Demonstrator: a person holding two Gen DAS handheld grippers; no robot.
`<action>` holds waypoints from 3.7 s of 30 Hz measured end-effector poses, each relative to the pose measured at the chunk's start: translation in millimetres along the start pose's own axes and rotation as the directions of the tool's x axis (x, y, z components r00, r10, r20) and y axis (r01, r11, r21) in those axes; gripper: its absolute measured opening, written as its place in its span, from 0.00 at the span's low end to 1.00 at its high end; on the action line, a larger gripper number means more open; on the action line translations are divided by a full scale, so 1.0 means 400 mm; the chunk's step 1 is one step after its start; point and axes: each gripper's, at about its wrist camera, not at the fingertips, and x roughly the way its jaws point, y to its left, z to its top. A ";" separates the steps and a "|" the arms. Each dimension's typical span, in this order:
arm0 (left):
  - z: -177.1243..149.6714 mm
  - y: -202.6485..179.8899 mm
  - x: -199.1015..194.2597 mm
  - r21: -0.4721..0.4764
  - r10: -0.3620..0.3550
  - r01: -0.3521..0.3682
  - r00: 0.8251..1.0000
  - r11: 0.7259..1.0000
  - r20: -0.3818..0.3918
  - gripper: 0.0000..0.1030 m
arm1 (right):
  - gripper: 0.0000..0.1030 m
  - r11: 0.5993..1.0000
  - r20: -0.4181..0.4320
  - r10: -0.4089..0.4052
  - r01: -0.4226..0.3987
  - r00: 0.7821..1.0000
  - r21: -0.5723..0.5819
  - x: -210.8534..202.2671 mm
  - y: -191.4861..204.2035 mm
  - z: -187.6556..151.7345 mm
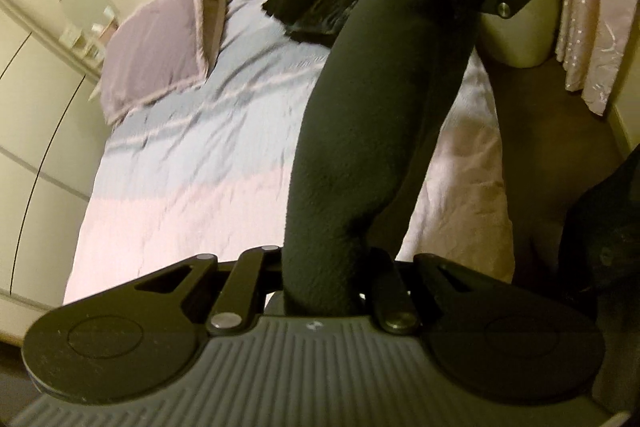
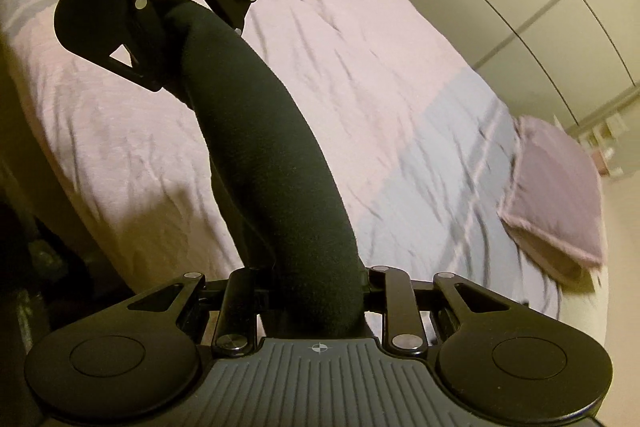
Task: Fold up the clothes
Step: 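Carry the folded dark green sweater with both grippers toward the clothes stack, then lower the held sweater with both grippers onto the dark clothes stack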
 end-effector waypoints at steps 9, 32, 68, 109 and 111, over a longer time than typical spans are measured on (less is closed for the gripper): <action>0.058 0.024 0.094 0.125 -0.080 0.069 0.994 0.990 0.079 0.11 | 0.24 0.989 -0.077 -0.065 0.075 0.995 0.129 -0.014 -0.029 -0.041; 0.640 -0.013 0.345 0.147 -0.079 0.067 0.994 0.987 0.077 0.12 | 0.24 0.967 -0.038 -0.084 0.091 0.996 0.237 -0.081 -0.438 -0.492; 1.334 0.401 0.971 0.265 0.152 -0.224 0.951 0.938 0.269 0.12 | 0.25 0.856 0.066 -0.515 0.508 0.855 0.094 0.051 -1.312 -0.881; 1.077 0.217 1.296 0.399 0.199 -0.191 0.980 0.897 0.021 0.31 | 0.42 0.943 -0.200 -0.313 0.329 0.928 0.050 0.316 -1.068 -1.094; 1.070 0.211 1.287 0.379 0.200 -0.193 0.980 0.905 0.021 0.31 | 0.42 0.949 -0.190 -0.296 0.311 0.936 0.053 0.326 -1.046 -1.087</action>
